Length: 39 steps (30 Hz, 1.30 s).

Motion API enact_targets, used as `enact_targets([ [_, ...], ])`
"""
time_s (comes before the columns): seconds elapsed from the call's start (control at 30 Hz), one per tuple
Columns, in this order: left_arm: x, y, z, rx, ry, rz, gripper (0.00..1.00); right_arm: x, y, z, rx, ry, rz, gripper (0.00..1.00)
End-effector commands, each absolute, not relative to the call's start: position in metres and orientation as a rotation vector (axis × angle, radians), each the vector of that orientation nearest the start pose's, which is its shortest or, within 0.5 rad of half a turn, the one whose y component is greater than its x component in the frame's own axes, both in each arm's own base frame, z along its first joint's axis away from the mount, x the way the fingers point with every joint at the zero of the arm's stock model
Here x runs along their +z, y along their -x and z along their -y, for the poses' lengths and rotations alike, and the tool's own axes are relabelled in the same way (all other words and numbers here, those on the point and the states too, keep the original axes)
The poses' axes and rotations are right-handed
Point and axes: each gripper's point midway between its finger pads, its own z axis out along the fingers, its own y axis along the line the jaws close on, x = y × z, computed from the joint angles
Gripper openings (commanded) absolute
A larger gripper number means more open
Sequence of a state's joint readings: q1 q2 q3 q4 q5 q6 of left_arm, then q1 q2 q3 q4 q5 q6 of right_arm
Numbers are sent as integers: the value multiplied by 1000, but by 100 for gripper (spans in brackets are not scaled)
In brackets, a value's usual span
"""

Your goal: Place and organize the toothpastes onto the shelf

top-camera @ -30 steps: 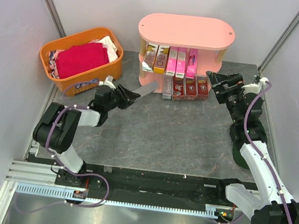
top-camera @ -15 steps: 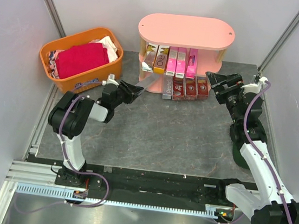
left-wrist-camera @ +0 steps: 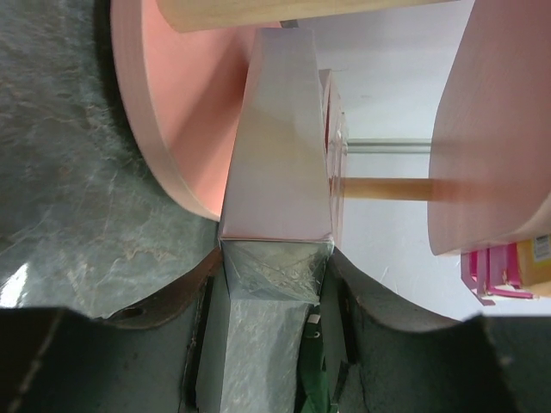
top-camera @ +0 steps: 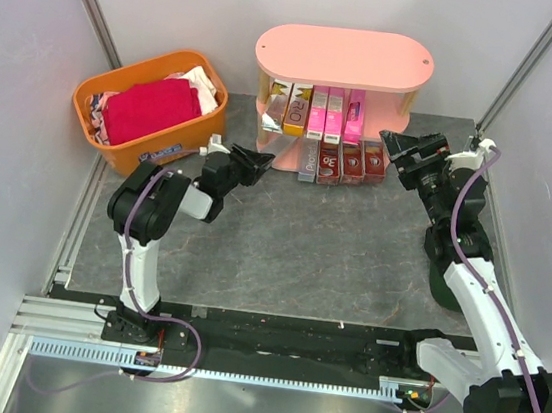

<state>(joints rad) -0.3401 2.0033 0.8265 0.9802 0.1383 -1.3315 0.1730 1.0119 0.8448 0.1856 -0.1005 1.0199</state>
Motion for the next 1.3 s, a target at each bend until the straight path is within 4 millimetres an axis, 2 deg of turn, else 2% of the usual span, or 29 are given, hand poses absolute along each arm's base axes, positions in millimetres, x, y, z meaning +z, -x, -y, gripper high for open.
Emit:
enact_targets([
  [0.0,77,-471,251,-1301,859,-1821,12,363,-361,-118,1018,-550,-1489,98],
  [0.23,73,-464,261,-1328,819,-1842,29,362,-360,-118,1017,-549,-1493,98],
  [0.4,80,-458,285,-1375,684,-1877,39,360,-360,-119,1020,-552,-1496,98],
  [0.5,79,-452,304,-1404,614,-1916,41,358,-360,-118,1019,-558,-1497,98],
  [0.63,62,-443,320,-1410,590,-1966,41,357,-360,-119,1026,-554,-1500,98],
  [0.7,57,-441,320,-1414,598,-1978,44,358,-359,-119,1027,-552,-1498,98],
  [0.77,54,-441,324,-1428,580,-1990,51,357,-359,-120,1027,-549,-1501,98],
  [0.8,53,-440,324,-1431,576,-2000,67,357,-359,-120,1027,-549,-1501,98],
  [0.87,51,-436,325,-1433,556,-2008,75,357,-359,-119,1026,-551,-1500,98],
  [0.9,52,-435,326,-1435,546,-2005,88,356,-359,-120,1027,-549,-1501,98],
  [1.03,57,-429,325,-1430,475,-1991,93,356,-359,-120,1028,-549,-1503,98],
  [1.07,53,-423,322,-1419,470,-2001,94,357,-359,-120,1028,-546,-1502,98],
  [1.1,65,-423,321,-1428,443,-1958,95,357,-358,-120,1029,-543,-1501,98],
  [1.17,63,-415,315,-1398,421,-1956,98,357,-358,-121,1025,-537,-1504,98],
  [1.2,75,-413,314,-1405,396,-1918,98,358,-358,-120,1024,-535,-1502,98],
  [1.27,74,-405,306,-1370,369,-1910,99,357,-358,-120,1016,-530,-1507,98],
])
